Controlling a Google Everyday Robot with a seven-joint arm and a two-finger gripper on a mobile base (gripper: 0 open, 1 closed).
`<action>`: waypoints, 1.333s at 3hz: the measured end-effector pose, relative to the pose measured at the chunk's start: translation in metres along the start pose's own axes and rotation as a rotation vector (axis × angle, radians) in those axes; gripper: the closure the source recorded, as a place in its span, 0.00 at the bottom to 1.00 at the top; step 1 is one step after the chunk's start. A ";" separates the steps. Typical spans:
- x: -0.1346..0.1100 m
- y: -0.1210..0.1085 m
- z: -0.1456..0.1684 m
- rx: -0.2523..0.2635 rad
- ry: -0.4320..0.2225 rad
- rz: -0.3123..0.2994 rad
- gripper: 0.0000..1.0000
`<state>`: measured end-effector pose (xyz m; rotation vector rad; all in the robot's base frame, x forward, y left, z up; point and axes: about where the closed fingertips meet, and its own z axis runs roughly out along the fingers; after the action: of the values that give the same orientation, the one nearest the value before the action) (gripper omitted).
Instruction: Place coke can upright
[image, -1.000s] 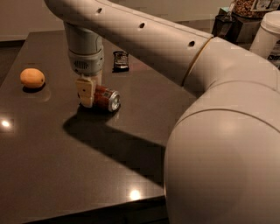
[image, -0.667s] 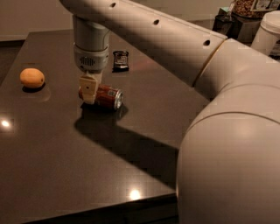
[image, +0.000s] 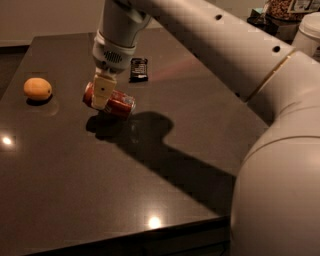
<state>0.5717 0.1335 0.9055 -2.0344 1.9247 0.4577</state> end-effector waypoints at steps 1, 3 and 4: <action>-0.004 0.003 -0.027 -0.035 -0.224 -0.034 1.00; 0.019 0.001 -0.050 -0.008 -0.471 -0.024 1.00; 0.037 0.001 -0.051 0.021 -0.562 -0.013 1.00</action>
Offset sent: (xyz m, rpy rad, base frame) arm 0.0025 -0.0481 0.0531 0.5414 0.0322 0.0254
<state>0.5735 0.0780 0.9353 -1.6648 1.5599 0.8892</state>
